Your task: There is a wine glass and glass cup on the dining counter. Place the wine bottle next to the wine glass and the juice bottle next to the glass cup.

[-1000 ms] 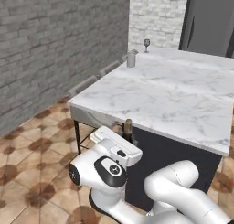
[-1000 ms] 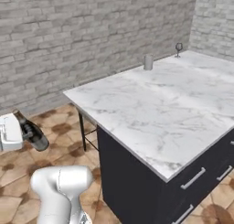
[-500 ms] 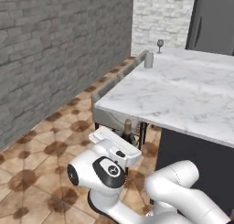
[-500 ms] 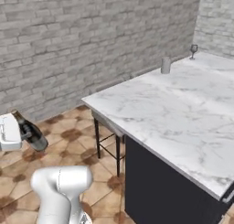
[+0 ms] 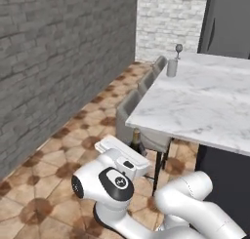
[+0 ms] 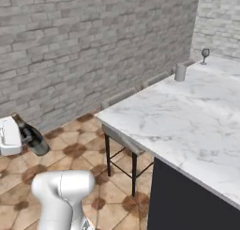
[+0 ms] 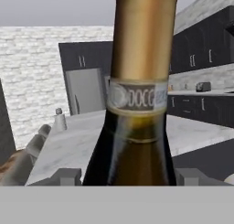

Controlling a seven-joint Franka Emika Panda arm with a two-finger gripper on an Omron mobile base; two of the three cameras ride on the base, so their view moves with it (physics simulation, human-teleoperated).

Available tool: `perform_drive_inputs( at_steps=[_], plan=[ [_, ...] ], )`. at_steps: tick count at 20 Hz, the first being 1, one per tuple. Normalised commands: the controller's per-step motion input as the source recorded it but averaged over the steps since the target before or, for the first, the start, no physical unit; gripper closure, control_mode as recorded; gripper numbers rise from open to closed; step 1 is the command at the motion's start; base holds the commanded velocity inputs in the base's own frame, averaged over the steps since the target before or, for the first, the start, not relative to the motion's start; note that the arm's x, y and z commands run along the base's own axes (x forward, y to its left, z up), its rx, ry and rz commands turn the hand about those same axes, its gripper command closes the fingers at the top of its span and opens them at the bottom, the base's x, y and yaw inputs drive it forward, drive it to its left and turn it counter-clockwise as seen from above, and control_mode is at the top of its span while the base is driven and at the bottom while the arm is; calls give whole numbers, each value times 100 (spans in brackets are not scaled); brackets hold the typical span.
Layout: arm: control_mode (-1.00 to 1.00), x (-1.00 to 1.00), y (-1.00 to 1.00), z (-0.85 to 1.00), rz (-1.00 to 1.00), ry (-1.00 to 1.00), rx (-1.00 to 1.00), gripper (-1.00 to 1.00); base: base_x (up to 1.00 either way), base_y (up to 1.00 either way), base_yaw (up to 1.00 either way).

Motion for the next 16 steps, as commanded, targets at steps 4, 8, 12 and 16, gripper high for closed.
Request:
perform_drive_inputs(
  at_steps=[4, 8, 12, 16],
  plan=[
    [100, 0, 0, 0, 0, 0, 0, 100, 44, 66, -23],
    [100, 0, 0, 0, 0, 0, 0, 100, 47, 63, -24],
    [100, 0, 0, 0, 0, 0, 0, 100, 56, 55, -29],
    [100, 0, 0, 0, 0, 0, 0, 100, 58, 52, -30]
  ],
)
